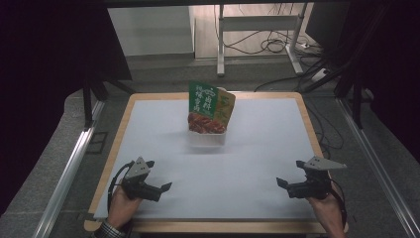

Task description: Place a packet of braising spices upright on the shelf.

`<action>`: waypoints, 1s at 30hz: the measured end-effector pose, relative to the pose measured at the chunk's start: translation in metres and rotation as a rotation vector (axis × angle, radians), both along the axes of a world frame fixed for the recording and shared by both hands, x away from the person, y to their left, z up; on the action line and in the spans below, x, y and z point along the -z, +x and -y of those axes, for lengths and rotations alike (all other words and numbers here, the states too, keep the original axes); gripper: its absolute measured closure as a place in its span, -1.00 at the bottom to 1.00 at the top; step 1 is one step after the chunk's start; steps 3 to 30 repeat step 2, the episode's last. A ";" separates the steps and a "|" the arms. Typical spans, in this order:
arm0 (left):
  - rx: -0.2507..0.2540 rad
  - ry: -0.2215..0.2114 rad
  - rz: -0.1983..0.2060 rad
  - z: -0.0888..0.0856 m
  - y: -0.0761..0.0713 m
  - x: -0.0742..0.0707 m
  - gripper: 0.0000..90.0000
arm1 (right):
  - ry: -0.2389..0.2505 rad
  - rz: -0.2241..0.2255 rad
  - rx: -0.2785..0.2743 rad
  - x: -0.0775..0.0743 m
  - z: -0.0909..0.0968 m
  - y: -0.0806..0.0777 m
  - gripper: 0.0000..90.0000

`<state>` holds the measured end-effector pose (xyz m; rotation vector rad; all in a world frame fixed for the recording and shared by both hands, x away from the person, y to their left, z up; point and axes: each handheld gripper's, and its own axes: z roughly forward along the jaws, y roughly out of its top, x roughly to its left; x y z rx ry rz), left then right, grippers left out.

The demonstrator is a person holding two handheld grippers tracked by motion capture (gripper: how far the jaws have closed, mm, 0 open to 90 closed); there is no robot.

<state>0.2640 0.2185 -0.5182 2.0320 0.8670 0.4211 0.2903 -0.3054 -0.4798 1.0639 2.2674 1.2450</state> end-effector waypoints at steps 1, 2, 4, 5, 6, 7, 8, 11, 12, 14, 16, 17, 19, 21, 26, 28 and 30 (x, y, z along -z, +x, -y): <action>0.000 0.001 0.000 0.000 0.000 0.000 -1.00 | 0.004 0.001 -0.002 0.000 0.000 0.000 -1.00; 0.001 0.002 0.000 0.000 0.000 0.000 -1.00 | 0.009 0.002 -0.001 0.000 0.000 0.000 -1.00; 0.001 0.002 0.000 0.000 0.000 0.000 -1.00 | 0.009 0.002 -0.001 0.000 0.000 0.000 -1.00; 0.001 0.002 0.000 0.000 0.000 0.000 -1.00 | 0.009 0.002 -0.001 0.000 0.000 0.000 -1.00; 0.001 0.002 0.000 0.000 0.000 0.000 -1.00 | 0.009 0.002 -0.001 0.000 0.000 0.000 -1.00; 0.001 0.002 0.000 0.000 0.000 0.000 -1.00 | 0.009 0.002 -0.001 0.000 0.000 0.000 -1.00; 0.001 0.002 0.000 0.000 0.000 0.000 -1.00 | 0.009 0.002 -0.001 0.000 0.000 0.000 -1.00; 0.001 0.002 0.000 0.000 0.000 0.000 -1.00 | 0.009 0.002 -0.001 0.000 0.000 0.000 -1.00; 0.001 0.002 0.000 0.000 0.000 0.000 -1.00 | 0.009 0.002 -0.001 0.000 0.000 0.000 -1.00; 0.001 0.002 0.000 0.000 0.000 0.000 -1.00 | 0.009 0.002 -0.001 0.000 0.000 0.000 -1.00; 0.001 0.002 0.000 0.000 0.000 0.000 -1.00 | 0.009 0.002 -0.001 0.000 0.000 0.000 -1.00; 0.001 0.002 0.000 0.000 0.000 0.000 -1.00 | 0.009 0.002 -0.001 0.000 0.000 0.000 -1.00; 0.001 0.002 0.000 0.000 0.000 0.000 -1.00 | 0.009 0.002 -0.001 0.000 0.000 0.000 -1.00; 0.001 0.002 0.000 0.000 0.000 0.000 -1.00 | 0.009 0.002 -0.001 0.000 0.000 0.000 -1.00; 0.001 0.002 0.000 0.000 0.000 0.000 -1.00 | 0.009 0.002 -0.001 0.000 0.000 0.000 -1.00; 0.001 0.002 0.000 0.000 0.000 0.000 -1.00 | 0.009 0.002 -0.001 0.000 0.000 0.000 -1.00; 0.001 0.002 0.000 0.000 0.000 0.000 -1.00 | 0.009 0.002 -0.001 0.000 0.000 0.000 -1.00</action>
